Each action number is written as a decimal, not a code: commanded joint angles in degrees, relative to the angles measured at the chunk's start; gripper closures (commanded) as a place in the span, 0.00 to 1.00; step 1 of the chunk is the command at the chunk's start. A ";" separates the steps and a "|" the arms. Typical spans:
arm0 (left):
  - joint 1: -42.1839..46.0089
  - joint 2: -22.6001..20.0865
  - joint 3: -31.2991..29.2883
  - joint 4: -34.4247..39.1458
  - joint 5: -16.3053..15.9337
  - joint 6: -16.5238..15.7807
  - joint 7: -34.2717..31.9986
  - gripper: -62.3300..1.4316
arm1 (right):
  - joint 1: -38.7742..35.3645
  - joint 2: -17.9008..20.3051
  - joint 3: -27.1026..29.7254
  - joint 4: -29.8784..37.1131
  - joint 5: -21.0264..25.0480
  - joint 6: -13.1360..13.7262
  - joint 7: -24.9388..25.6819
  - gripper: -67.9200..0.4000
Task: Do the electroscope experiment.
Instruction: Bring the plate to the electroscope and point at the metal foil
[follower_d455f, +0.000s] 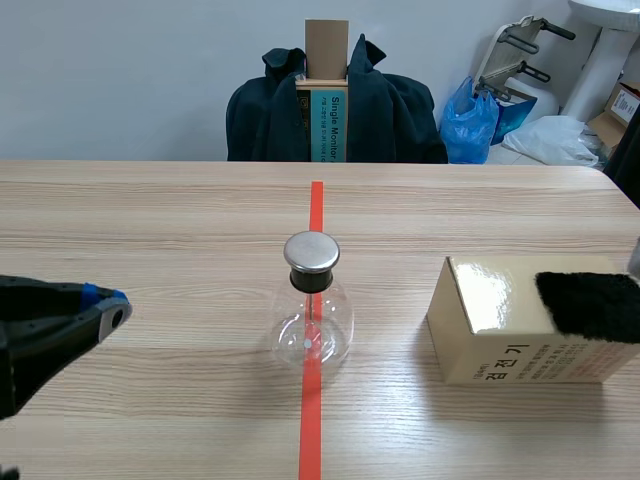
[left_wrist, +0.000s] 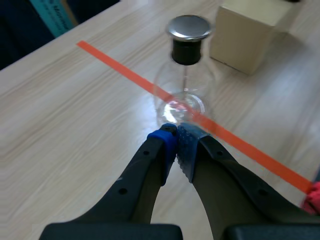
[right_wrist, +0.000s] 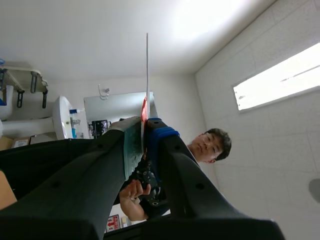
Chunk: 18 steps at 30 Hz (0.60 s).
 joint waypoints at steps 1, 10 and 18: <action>-5.29 0.15 2.75 -4.24 -0.66 -2.01 -2.23 0.94 | 0.33 0.79 1.09 1.84 1.22 -3.34 -0.24 0.98; -27.58 3.41 18.64 -29.00 4.76 -7.15 -10.78 0.94 | 0.42 0.79 2.23 4.07 3.52 -3.34 0.24 0.98; -37.24 8.11 28.35 -42.21 11.04 -7.13 -18.95 0.94 | 0.68 0.79 2.21 4.04 3.78 -3.34 3.15 0.98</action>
